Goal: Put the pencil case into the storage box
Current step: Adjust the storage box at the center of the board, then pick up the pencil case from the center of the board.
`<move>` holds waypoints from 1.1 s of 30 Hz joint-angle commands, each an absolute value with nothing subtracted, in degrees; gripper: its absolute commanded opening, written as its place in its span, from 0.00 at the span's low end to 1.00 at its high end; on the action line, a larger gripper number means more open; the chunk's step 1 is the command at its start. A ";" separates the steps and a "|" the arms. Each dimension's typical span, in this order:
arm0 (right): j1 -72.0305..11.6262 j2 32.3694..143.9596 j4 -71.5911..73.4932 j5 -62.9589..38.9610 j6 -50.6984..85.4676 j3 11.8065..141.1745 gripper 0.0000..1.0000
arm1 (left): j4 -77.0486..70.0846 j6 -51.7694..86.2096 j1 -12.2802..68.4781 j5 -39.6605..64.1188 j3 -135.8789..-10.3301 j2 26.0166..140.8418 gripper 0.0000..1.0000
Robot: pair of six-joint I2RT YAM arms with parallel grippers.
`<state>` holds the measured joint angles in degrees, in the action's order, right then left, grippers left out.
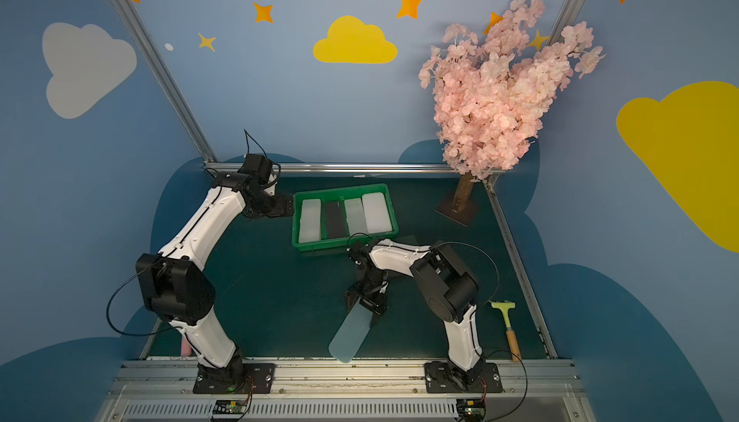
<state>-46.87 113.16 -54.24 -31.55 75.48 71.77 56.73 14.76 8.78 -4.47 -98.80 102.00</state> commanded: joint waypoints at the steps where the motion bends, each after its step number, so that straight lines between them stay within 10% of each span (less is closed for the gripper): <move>1: -45.05 116.03 -50.42 -30.16 72.75 69.89 0.85 | 56.60 14.23 8.53 -4.48 -98.09 100.10 0.97; 14: -44.84 119.69 -64.71 -19.50 58.65 81.33 0.98 | 56.42 13.54 8.58 -3.53 -95.91 98.66 0.97; 33: -45.33 118.96 -62.62 -19.21 58.97 80.29 0.76 | 55.90 13.10 8.61 -3.69 -94.04 97.90 0.97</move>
<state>-45.82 118.80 -64.58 -21.41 59.53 80.58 56.21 13.78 8.73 -4.03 -94.67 99.66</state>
